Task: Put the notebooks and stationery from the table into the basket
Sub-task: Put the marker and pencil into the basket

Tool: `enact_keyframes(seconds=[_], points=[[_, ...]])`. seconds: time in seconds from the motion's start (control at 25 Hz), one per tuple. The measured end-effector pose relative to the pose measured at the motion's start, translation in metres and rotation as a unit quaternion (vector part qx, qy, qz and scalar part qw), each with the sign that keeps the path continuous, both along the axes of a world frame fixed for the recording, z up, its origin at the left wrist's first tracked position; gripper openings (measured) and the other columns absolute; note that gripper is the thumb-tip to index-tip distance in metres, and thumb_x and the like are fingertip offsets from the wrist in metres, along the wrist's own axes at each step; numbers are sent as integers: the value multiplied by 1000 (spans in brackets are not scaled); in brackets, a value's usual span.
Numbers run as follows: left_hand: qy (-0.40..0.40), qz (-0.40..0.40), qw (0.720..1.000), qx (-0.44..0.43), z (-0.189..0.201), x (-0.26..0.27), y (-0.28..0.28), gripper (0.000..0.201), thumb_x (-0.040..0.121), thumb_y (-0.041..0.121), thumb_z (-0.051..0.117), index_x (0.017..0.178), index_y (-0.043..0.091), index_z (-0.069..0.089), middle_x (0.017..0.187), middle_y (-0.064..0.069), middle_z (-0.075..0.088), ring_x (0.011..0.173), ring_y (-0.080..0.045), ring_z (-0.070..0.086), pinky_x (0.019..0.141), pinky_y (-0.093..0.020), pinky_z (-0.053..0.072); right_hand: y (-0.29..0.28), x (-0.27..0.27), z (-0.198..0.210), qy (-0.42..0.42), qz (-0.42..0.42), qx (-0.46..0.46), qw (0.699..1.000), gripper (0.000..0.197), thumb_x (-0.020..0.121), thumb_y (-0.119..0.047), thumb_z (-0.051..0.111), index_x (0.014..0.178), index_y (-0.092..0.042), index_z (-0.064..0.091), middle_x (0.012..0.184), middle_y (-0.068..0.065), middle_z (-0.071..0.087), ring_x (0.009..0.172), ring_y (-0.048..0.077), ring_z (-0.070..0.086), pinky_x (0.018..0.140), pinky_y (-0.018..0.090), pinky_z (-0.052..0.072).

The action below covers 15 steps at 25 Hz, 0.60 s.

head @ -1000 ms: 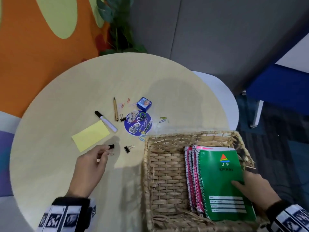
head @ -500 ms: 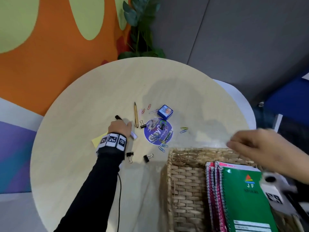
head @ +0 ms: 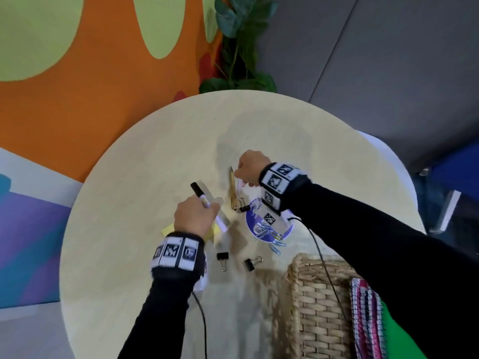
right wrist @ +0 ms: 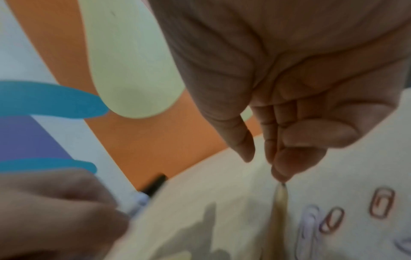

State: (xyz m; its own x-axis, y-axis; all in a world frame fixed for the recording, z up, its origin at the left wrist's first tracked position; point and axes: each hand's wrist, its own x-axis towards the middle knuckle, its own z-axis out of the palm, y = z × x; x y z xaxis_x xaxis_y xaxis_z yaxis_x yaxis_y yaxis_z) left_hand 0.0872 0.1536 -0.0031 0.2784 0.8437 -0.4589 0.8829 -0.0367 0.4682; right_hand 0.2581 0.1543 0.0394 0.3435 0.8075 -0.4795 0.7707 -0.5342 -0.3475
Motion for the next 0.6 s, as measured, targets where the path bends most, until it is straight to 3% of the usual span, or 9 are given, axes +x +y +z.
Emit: enact_keyframes(seconds=[0.08, 0.16, 0.24, 0.36, 0.44, 0.52, 0.6], points=[[-20, -10, 1000, 22, 16, -22, -14, 37, 83, 32, 52, 56, 6, 54, 53, -9, 53, 66, -30, 53, 57, -28, 32, 19, -2, -26, 3, -33, -13, 999, 27, 86, -21, 54, 63, -6, 55, 63, 7, 58, 65, 29, 58, 60, 30, 48], [-45, -3, 999, 26, 28, -45, -29, 40, 83, 31, 53, 55, 3, 55, 58, -18, 59, 61, -29, 52, 57, -31, 35, 29, -4, -45, 7, -43, -11, 999, 21, 83, -25, 57, 85, -5, 64, 88, 13, 66, 82, 30, 61, 69, 32, 47], [-54, 6, 998, 20, 34, -62, -42, 43, 84, 32, 54, 51, 5, 51, 55, -20, 53, 55, -27, 47, 54, -30, 34, 32, -4, -60, -14, -40, -15, 999, 34, 83, -27, 58, 109, -5, 62, 114, 18, 64, 103, 33, 61, 77, 34, 46], [-58, 5, 998, 16, 35, -75, -57, 47, 85, 32, 55, 46, 13, 37, 46, -7, 39, 50, -24, 36, 49, -31, 28, 34, -6, -61, -30, -23, -11, 999, 36, 85, -26, 57, 114, -6, 60, 121, 19, 61, 110, 34, 58, 78, 33, 43], [-70, 5, 998, 6, 34, -77, -68, 47, 85, 32, 55, 47, 12, 36, 47, -12, 45, 50, -24, 36, 49, -31, 28, 36, -5, -49, -28, -1, -26, 999, 29, 85, -24, 56, 108, -8, 63, 114, 18, 63, 104, 34, 60, 76, 31, 45], [-80, -9, 997, -5, 37, -75, -78, 45, 86, 33, 55, 51, 7, 44, 55, -17, 59, 54, -29, 43, 52, -32, 33, 27, -5, -21, -25, 11, -42, 999, 17, 85, -23, 55, 79, -9, 62, 83, 12, 65, 82, 29, 61, 64, 28, 47], [-102, -35, 994, -7, 45, -69, -88, 42, 87, 33, 55, 58, 2, 53, 57, -17, 61, 58, -32, 47, 53, -32, 35, 2, -3, 18, -3, 10, -15, 1000, 30, 84, -21, 53, 56, -10, 53, 55, 2, 56, 60, 23, 55, 49, 23, 38]])
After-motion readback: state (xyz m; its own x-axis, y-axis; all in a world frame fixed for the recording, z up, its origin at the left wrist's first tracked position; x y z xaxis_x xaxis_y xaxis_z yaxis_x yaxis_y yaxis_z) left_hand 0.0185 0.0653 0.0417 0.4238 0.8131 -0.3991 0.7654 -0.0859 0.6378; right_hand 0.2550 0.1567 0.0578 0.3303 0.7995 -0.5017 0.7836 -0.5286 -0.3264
